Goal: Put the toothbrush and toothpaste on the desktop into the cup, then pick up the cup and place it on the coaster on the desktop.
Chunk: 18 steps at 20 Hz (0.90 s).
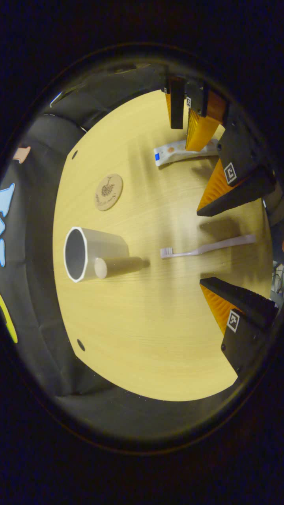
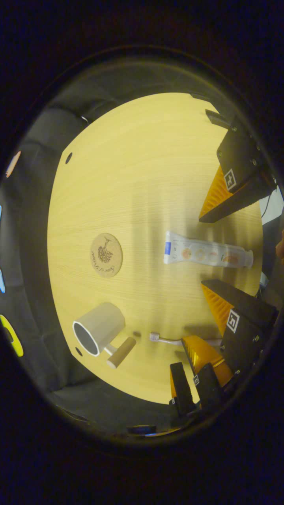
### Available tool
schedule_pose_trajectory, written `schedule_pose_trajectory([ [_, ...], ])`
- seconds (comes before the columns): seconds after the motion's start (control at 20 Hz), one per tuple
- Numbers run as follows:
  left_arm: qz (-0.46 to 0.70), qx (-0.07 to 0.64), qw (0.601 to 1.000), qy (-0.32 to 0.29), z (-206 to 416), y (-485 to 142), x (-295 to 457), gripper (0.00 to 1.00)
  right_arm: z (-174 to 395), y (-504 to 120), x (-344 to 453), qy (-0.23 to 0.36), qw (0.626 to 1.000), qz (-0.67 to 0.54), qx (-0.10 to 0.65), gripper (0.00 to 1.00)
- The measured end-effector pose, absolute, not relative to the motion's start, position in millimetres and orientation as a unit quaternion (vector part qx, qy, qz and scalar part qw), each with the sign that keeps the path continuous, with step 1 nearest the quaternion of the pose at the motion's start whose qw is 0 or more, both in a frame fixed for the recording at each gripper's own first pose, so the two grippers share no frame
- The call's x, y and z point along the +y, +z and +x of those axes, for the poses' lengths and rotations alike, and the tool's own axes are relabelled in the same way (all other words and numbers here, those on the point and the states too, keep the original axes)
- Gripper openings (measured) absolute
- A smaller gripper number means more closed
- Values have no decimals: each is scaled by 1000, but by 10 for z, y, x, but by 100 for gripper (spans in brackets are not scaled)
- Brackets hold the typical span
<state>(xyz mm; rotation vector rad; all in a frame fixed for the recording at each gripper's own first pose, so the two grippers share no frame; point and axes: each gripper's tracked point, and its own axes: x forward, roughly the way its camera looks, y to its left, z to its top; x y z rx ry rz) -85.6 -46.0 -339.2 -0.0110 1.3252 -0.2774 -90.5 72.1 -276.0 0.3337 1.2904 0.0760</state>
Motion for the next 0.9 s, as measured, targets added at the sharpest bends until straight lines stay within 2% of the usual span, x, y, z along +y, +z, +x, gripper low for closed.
schedule_pose_trajectory([
  [0.2,-12,649,752,-115,-955,-3560,-432,100,-902,-2936,792,42,760,161,629,93],
  [0.25,-10,655,747,-112,-964,-3582,-422,100,-904,-2963,801,42,754,163,634,90],
  [0.35,-2,660,743,-108,-959,-3611,-411,100,-898,-3010,829,42,748,166,642,93],
  [0.5,8,665,739,-107,-969,-3621,-406,94,-923,-3055,831,44,740,159,652,93],
  [0.55,9,667,737,-106,-975,-3606,-421,90,-909,-3059,828,43,740,157,652,93],
  [0.6,9,667,737,-107,-987,-3602,-431,80,-900,-3070,816,42,740,155,654,93],
  [0.65,9,668,737,-106,-992,-3602,-438,82,-911,-3076,798,41,739,149,656,91],
  [0.7,9,668,736,-106,-997,-3603,-453,73,-904,-3077,759,38,739,142,658,90],
  [0.75,8,668,736,-106,-989,-3607,-454,65,-927,-3098,754,37,737,137,661,76],
  [0.85,5,668,737,-102,-978,-3599,-454,48,-932,-3103,752,42,737,132,662,67],
  [0.9,4,668,737,-101,-982,-3604,-453,40,-945,-3096,719,40,738,122,662,67],
])
